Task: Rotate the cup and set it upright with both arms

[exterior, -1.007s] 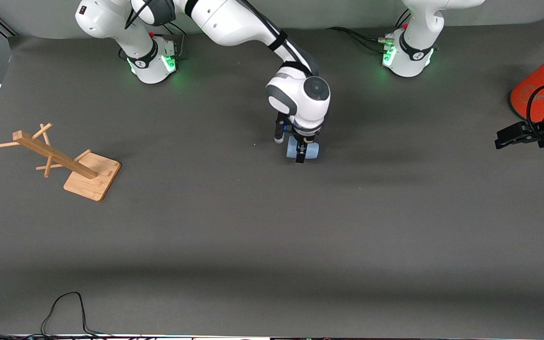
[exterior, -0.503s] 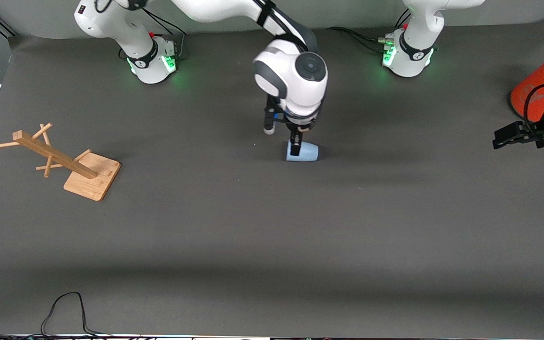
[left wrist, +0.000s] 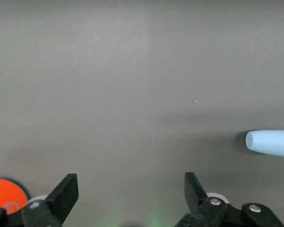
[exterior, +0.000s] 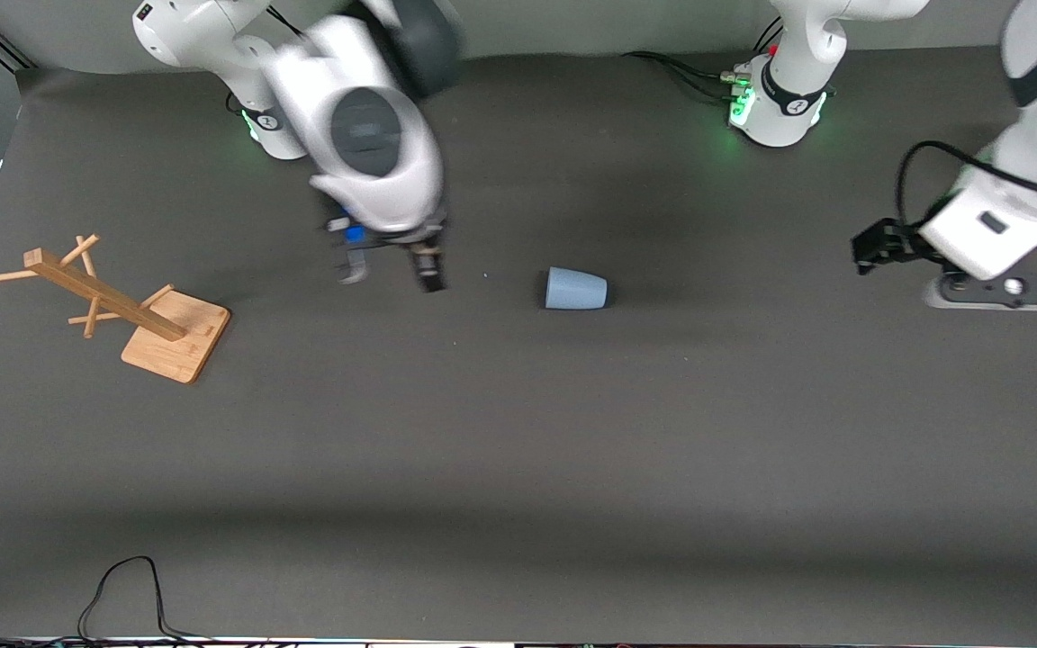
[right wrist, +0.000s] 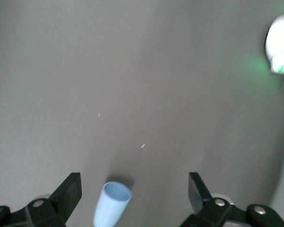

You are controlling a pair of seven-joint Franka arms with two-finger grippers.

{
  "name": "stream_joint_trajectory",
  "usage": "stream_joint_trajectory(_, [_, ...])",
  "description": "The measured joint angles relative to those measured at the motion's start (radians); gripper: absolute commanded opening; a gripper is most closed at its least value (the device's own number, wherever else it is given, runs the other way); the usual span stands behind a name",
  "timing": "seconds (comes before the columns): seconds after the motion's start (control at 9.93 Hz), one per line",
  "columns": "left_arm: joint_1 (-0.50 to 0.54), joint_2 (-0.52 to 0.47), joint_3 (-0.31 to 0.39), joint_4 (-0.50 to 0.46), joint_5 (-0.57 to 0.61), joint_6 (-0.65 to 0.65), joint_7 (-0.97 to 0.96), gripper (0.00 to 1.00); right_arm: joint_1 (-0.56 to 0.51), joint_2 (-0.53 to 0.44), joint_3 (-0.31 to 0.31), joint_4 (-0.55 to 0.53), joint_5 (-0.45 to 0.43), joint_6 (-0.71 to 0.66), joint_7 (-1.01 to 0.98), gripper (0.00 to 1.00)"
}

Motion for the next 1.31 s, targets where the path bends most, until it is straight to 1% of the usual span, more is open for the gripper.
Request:
stream_joint_trajectory(0.1, [-0.043, 0.013, -0.006, 0.000, 0.000, 0.000, -0.097, 1.00, -0.066, -0.035, -0.017, -0.001, -0.006, -0.045, -0.175, 1.00])
stream_joint_trajectory(0.2, [-0.102, 0.038, -0.013, 0.003, 0.000, 0.001, -0.213, 1.00, -0.098, -0.066, -0.061, -0.005, -0.015, -0.072, -0.361, 1.00])
stream_joint_trajectory(0.3, [-0.172, 0.076, -0.020, 0.018, 0.003, 0.002, -0.326, 1.00, -0.102, -0.091, -0.125, -0.012, -0.022, -0.083, -0.528, 1.00])
stream_joint_trajectory(0.5, [-0.328, 0.211, -0.027, 0.096, 0.038, 0.002, -0.524, 1.00, -0.103, -0.124, -0.253, -0.027, -0.024, -0.096, -0.850, 1.00])
stream_joint_trajectory(0.7, [-0.453, 0.387, -0.028, 0.183, 0.050, 0.013, -0.684, 1.00, -0.104, -0.150, -0.359, -0.066, -0.023, -0.095, -1.189, 1.00])
stream_joint_trajectory(0.81, [-0.503, 0.477, -0.028, 0.231, 0.062, 0.019, -0.740, 1.00, -0.104, -0.165, -0.391, -0.095, -0.023, -0.083, -1.350, 1.00])
stream_joint_trajectory(0.91, [-0.546, 0.560, -0.028, 0.277, 0.078, 0.020, -0.784, 1.00, -0.104, -0.176, -0.413, -0.116, -0.023, -0.057, -1.465, 1.00])
stream_joint_trajectory(1.01, [-0.581, 0.624, -0.028, 0.312, 0.088, 0.020, -0.812, 1.00, -0.103, -0.182, -0.423, -0.130, -0.023, -0.030, -1.518, 1.00])
stream_joint_trajectory(1.11, [-0.611, 0.664, -0.028, 0.331, 0.094, 0.020, -0.827, 1.00, -0.103, -0.183, -0.425, -0.139, -0.023, -0.011, -1.534, 1.00])
stream_joint_trajectory(1.31, [-0.675, 0.705, -0.028, 0.341, 0.127, 0.018, -0.871, 1.00, -0.098, -0.183, -0.425, -0.150, -0.024, 0.006, -1.539, 1.00])
